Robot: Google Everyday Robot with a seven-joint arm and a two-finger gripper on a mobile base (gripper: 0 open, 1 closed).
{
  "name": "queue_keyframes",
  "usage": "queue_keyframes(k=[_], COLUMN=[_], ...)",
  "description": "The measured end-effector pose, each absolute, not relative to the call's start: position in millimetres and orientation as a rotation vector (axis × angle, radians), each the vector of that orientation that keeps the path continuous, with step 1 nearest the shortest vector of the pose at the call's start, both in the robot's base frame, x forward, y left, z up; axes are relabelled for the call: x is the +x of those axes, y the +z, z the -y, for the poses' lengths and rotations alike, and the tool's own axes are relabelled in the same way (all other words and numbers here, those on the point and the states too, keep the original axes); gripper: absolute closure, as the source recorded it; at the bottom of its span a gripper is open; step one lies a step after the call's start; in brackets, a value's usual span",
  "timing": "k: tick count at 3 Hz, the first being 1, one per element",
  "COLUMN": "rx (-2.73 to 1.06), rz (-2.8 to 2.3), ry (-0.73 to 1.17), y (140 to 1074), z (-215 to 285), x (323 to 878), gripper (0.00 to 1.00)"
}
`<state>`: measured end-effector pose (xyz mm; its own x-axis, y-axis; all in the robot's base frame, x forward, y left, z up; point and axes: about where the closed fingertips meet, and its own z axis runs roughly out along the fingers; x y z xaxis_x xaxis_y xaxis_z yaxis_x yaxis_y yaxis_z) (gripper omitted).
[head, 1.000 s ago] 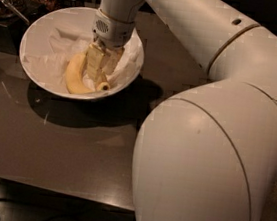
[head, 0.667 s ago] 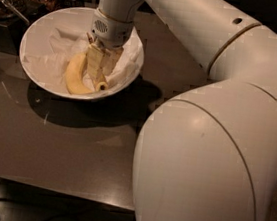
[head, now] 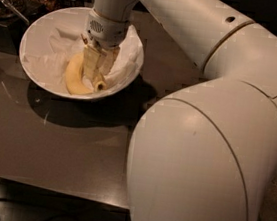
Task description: Pick banana from white bowl
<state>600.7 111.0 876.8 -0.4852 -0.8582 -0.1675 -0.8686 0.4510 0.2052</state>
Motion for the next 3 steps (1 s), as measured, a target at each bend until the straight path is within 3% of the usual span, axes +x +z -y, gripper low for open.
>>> queue_keyframes(k=[3], rx=[-1.561], rz=[-2.675], ry=[0.424], y=[871.4], z=[-113.6], x=[609.4], gripper=[0.56])
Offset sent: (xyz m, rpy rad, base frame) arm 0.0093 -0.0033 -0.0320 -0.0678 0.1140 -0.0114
